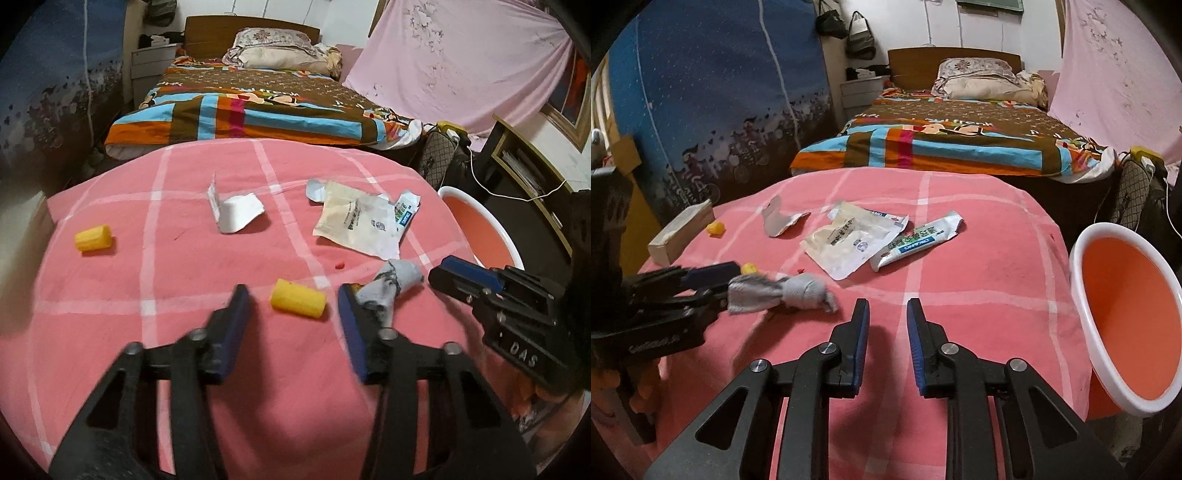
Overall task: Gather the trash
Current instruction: 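Close the left gripper on the yellow cap while the right approaches the grey sock, then grasp the grey sock with the right gripper while the left holds the yellow cap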
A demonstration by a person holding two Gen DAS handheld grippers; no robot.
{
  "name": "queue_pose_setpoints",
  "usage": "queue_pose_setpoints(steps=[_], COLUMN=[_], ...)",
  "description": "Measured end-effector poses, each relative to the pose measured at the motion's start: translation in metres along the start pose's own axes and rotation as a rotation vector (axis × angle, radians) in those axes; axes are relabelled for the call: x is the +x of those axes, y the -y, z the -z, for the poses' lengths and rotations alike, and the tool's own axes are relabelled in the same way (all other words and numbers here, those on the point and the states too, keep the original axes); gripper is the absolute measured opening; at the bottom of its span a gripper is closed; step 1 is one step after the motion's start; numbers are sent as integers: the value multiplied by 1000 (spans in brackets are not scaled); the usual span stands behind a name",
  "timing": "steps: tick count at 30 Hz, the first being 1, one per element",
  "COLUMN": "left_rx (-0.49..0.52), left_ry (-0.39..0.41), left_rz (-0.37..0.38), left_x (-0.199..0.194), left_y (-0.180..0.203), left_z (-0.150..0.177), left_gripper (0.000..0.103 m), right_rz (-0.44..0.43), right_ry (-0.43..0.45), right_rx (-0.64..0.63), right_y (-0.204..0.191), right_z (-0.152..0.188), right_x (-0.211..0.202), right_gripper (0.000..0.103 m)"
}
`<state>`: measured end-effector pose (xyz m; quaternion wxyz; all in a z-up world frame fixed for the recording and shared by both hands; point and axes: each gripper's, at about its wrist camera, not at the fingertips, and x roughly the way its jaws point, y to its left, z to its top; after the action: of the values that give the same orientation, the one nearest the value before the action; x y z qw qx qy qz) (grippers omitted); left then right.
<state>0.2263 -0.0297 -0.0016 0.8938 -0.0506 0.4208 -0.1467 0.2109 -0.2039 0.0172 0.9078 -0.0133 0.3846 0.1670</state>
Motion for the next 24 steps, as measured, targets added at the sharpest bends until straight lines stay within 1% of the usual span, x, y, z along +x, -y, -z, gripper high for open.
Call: queue_pose_setpoints(steps=[1, 4, 8, 10, 11, 12, 15, 21, 24], left_rx=[-1, -4, -34, -68, -83, -105, -144, -183, -190], left_ry=[-6, -2, 11, 19, 23, 31, 51, 80, 88], left_rz=[-1, 0, -6, -24, -30, -39, -70, -99, -103], left_x=[1, 0, -7, -12, -14, -18, -25, -31, -32], left_y=[0, -1, -6, -13, -16, -21, -32, -44, -46], left_z=[0, 1, 6, 11, 13, 16, 21, 28, 30], left_gripper=[11, 11, 11, 11, 11, 11, 11, 11, 11], right_rz=[-5, -18, -37, -44, -51, -56, -65, -135, -140], right_ry=[1, 0, 2, 9, 15, 20, 33, 39, 31], right_rx=[-8, -26, -51, -61, -65, -67, -68, -85, -111], right_y=[-2, -4, -9, -12, -13, -14, -16, -26, -35], right_z=[0, 0, -1, -2, -2, -2, -5, -9, -10], right_x=[-1, 0, 0, -1, -2, -3, -5, -7, -5], right_gripper=[19, 20, 22, 27, 34, 37, 41, 43, 44])
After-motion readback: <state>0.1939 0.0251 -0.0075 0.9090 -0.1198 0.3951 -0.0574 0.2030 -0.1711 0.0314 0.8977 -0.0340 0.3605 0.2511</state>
